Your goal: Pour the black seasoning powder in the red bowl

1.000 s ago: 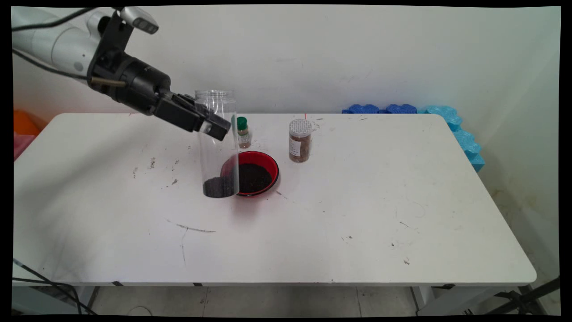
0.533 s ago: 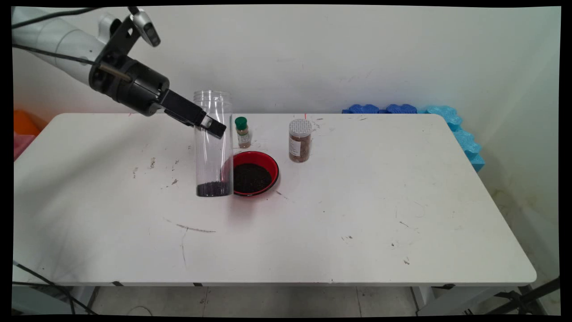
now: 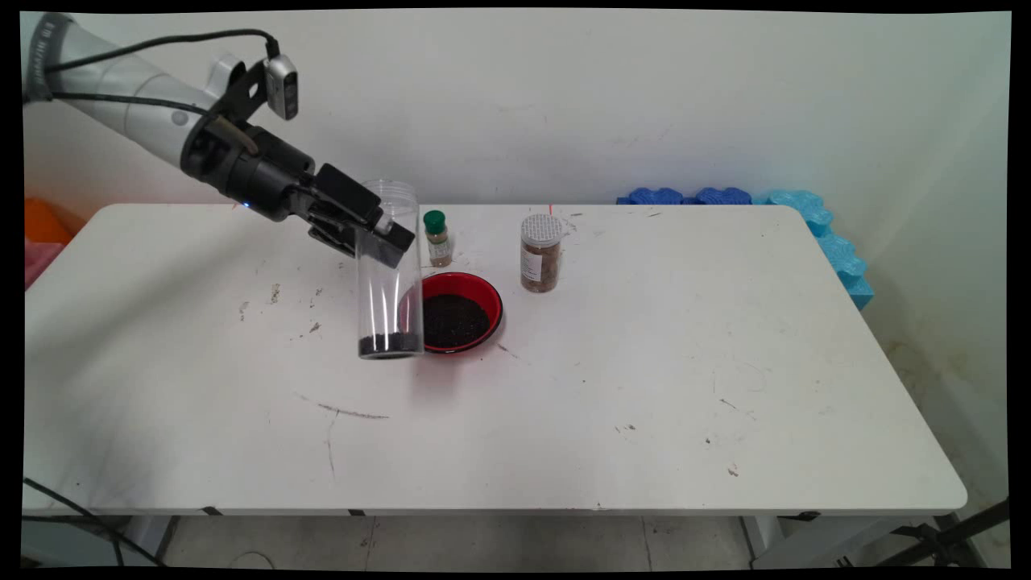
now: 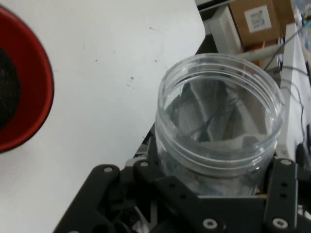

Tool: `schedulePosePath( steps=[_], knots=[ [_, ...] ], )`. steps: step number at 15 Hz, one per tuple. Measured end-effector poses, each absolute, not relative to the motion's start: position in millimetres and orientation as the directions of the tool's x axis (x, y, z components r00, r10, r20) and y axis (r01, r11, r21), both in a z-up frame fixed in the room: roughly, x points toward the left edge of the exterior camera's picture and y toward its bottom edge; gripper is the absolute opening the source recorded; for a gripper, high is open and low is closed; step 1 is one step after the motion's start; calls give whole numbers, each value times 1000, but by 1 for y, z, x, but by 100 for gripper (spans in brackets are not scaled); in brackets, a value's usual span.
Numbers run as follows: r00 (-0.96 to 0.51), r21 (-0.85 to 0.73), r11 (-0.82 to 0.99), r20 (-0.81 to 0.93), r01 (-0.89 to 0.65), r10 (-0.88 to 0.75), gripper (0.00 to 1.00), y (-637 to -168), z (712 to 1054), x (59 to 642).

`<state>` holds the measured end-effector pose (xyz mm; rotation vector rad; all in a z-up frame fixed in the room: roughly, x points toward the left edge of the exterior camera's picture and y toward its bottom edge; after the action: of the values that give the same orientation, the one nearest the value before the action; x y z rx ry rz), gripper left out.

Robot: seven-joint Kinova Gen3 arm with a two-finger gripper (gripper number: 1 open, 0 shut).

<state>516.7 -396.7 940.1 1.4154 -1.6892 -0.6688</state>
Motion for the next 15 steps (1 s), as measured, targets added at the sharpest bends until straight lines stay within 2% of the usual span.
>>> schedulePosePath(
  steps=[8, 15],
  knots=[
    [128, 860, -63, 2, -506, -992, 0, -406, 923, 516],
    [231, 837, -302, -216, -456, -949, 0, -403, 911, 512]
  ],
)
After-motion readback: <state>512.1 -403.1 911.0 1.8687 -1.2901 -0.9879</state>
